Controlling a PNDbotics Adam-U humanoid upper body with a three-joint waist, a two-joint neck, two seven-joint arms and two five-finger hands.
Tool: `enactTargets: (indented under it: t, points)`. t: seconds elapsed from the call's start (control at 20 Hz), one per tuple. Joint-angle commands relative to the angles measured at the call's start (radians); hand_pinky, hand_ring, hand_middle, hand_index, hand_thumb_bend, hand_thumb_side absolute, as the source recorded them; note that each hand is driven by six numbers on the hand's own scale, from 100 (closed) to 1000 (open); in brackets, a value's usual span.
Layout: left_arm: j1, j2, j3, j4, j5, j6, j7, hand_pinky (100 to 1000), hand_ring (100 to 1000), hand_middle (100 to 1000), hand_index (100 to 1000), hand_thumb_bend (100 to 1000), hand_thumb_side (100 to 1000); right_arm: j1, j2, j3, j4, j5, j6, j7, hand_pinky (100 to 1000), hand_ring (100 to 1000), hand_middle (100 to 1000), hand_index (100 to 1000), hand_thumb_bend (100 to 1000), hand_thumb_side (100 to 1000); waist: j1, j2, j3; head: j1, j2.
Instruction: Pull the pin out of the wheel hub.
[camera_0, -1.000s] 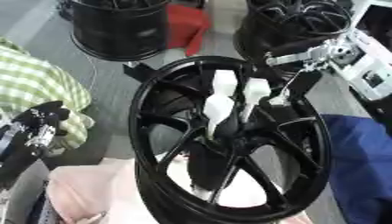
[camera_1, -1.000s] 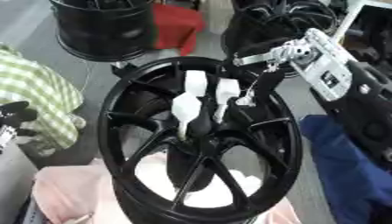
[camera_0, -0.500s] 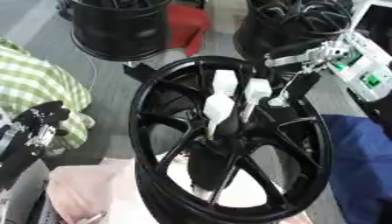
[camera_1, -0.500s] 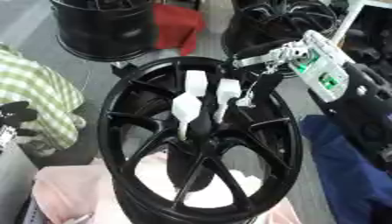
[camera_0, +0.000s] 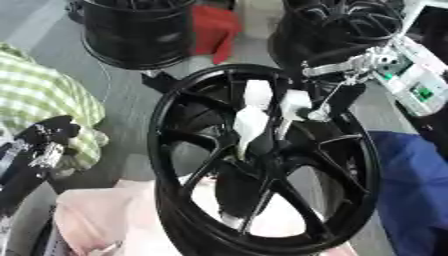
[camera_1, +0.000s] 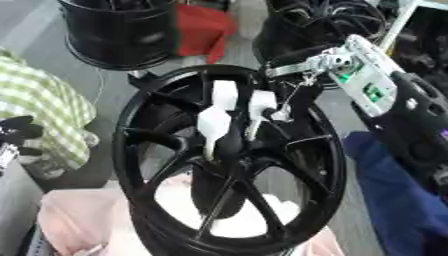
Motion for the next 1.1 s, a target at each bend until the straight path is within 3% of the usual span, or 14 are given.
enactTargets:
  t: [0.05,0.3,0.75,1.1]
  points:
    - [-0.012,0.007,0.002,-0.025,-0.004,0.001,0.0,710,843,733,870,100,609,-0.004,-0.048,-0.017,-0.046,-0.01,-0.018,0.012,427,524,658,793,100,100,0.006,-0.008,0.0,0.002,-0.005]
    - [-0.012,0.007,0.001,-0.025,-0.004,0.002,-0.002,710,844,733,870,100,609,0.002,-0.062,-0.015,-0.09,-0.031,-0.006,0.001,312,426,520,684,100,100,0.005,-0.008,0.0,0.002,-0.004]
    - [-0.011,0.008,0.002,-0.025,-0.004,0.003,-0.001,710,846,734,871,100,610,-0.011,-0.088,-0.019,-0.163,-0.065,0.016,-0.019,292,408,492,646,100,100,0.002,-0.009,-0.003,0.004,-0.005]
    - [-0.005,0.013,0.005,-0.025,-0.005,0.006,0.001,710,847,735,871,100,610,-0.018,-0.16,-0.061,-0.213,-0.114,0.046,-0.026,280,395,479,633,100,100,-0.006,-0.018,-0.016,0.012,0.001]
